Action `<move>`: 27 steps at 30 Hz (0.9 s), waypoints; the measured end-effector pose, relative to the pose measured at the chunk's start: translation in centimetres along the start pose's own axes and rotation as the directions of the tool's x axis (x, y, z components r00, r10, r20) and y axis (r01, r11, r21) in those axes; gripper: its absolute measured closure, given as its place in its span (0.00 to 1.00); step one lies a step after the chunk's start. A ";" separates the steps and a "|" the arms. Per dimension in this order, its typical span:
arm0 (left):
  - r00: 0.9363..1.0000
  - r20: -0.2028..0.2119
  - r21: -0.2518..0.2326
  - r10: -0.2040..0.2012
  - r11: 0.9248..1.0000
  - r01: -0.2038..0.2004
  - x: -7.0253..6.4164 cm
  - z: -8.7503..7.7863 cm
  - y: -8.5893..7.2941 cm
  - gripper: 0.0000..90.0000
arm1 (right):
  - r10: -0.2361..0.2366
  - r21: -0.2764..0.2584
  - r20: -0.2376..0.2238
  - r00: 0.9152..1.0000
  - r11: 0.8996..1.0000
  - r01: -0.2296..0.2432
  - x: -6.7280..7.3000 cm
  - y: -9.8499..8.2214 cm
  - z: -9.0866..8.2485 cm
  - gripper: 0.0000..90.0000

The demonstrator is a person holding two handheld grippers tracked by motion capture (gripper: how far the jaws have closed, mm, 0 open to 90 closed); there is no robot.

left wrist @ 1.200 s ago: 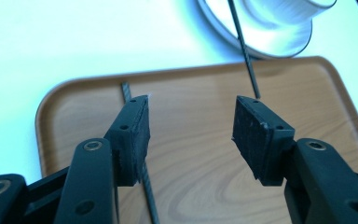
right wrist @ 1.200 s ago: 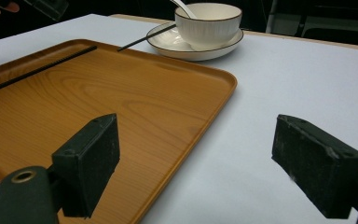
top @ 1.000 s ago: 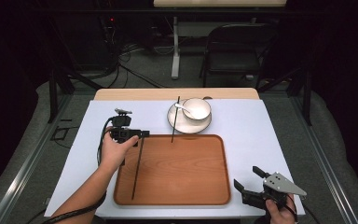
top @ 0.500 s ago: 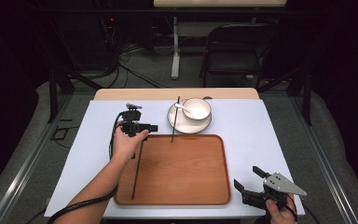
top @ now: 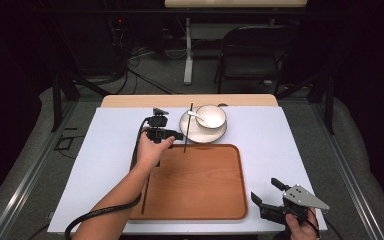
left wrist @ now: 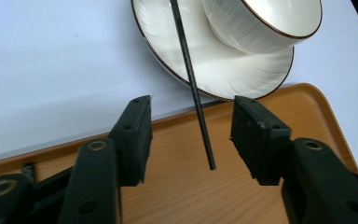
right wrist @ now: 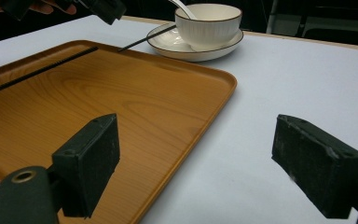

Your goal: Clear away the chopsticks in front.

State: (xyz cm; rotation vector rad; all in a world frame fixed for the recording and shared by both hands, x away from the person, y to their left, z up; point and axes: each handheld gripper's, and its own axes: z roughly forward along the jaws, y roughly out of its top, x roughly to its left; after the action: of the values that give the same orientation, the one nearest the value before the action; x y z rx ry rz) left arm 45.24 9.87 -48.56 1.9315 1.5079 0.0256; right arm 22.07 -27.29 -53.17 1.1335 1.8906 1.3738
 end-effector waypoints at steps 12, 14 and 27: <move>0.999 -0.030 0.073 -0.022 0.997 0.024 -1.5 2.4 0.5 0.66 | -0.002 -0.005 -0.001 1.000 1.000 0.002 -0.1 0.0 0.0 0.16; 0.999 -0.044 0.089 -0.022 0.996 0.026 -1.7 2.8 0.6 0.70 | -0.002 -0.005 -0.001 1.000 1.000 0.002 -0.1 0.0 0.0 0.16; 0.996 -0.083 0.113 -0.044 0.992 0.053 -1.6 4.3 0.8 0.81 | -0.004 -0.006 -0.004 1.000 1.000 0.004 -0.1 0.0 0.0 0.16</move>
State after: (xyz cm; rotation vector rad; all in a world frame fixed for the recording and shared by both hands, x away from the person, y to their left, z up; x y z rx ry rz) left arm 47.16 6.25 -50.88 2.0048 1.6412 -0.0053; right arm 22.09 -27.42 -53.19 1.1242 1.8887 1.3799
